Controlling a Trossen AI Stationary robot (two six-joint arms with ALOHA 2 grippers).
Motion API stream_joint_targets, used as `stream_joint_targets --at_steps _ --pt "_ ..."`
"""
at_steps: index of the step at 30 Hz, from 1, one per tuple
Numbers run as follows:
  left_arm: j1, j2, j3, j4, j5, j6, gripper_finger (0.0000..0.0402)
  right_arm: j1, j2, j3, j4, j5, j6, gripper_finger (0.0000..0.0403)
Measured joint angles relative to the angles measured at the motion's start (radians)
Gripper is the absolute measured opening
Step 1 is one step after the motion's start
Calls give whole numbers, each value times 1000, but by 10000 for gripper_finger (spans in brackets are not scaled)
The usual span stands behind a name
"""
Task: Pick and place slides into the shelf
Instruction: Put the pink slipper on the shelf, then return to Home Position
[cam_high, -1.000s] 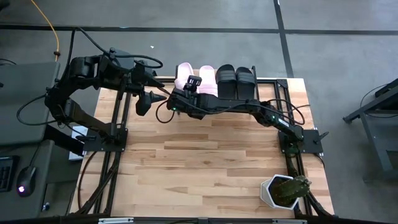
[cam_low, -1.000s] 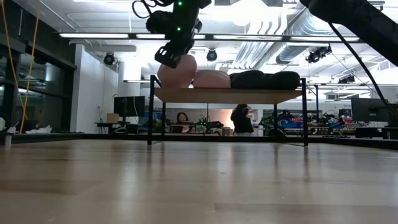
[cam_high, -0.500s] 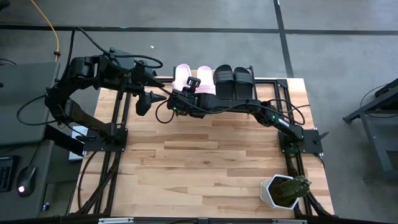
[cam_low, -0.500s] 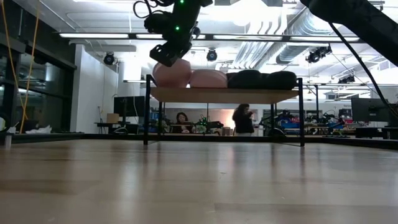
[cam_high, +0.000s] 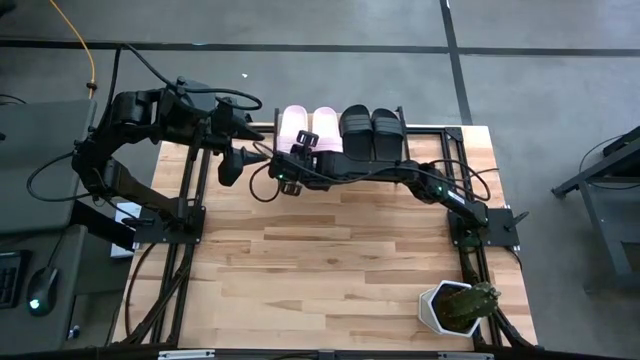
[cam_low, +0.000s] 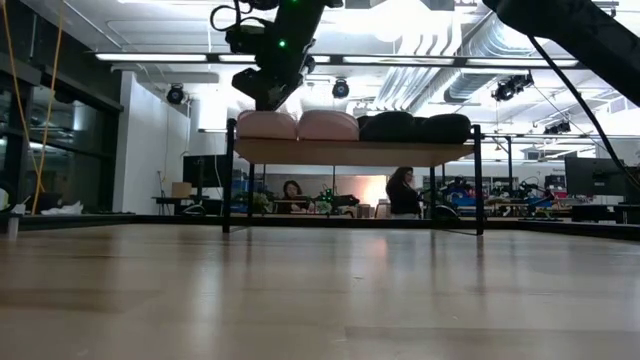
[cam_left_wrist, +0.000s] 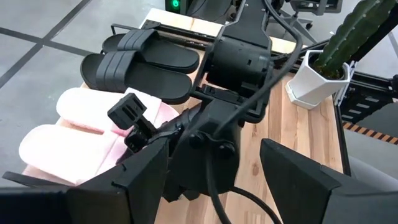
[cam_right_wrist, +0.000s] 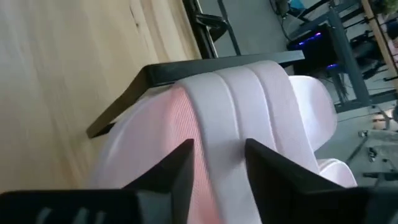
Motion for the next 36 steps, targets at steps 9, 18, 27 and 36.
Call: stream_joint_targets --at_steps 9,18,27,36 --pt "0 0 0 -6 0 0 244 2 0 0 -51 89 -4 184" --pt "0 0 0 -7 0 0 244 0 -1 2 -54 94 1 213" --pt "0 0 0 -7 0 0 244 7 -8 2 -58 74 -4 226" --pt "0 0 0 -6 0 2 244 30 -91 2 -58 47 -3 225"
